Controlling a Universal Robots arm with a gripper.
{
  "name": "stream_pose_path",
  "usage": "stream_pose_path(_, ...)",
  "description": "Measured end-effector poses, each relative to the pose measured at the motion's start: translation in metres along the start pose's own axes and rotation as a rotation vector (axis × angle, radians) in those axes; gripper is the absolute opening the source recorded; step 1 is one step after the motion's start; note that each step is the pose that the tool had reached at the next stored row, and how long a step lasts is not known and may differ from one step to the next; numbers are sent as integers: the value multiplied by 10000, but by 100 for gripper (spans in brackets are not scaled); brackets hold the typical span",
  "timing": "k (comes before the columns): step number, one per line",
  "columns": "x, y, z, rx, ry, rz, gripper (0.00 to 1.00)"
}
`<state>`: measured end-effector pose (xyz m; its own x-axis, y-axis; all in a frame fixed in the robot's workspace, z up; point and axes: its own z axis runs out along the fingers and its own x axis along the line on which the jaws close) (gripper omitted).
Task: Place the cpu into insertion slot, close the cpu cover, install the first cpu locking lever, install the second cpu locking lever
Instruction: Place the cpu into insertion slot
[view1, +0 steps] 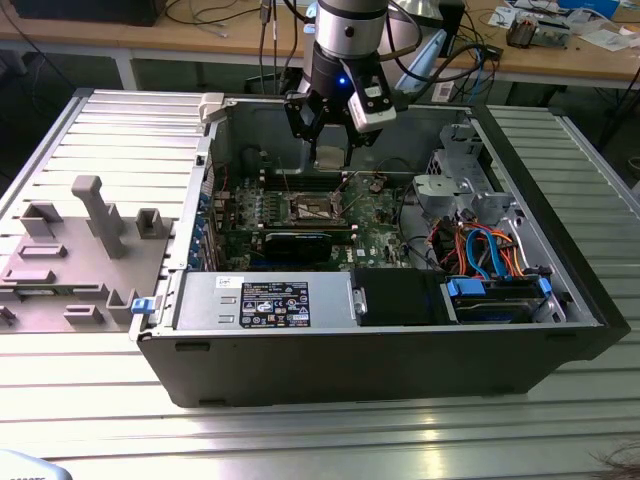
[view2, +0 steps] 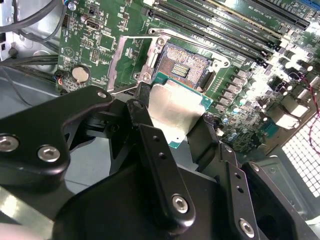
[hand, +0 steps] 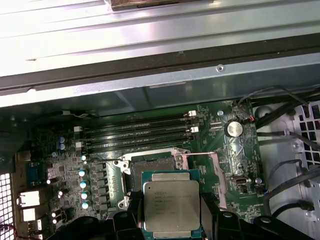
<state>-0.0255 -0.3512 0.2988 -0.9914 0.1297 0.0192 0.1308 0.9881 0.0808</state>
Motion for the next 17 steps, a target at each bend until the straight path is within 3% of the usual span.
stream_pose_path(17,0,0,2,-3,-14,172,55)
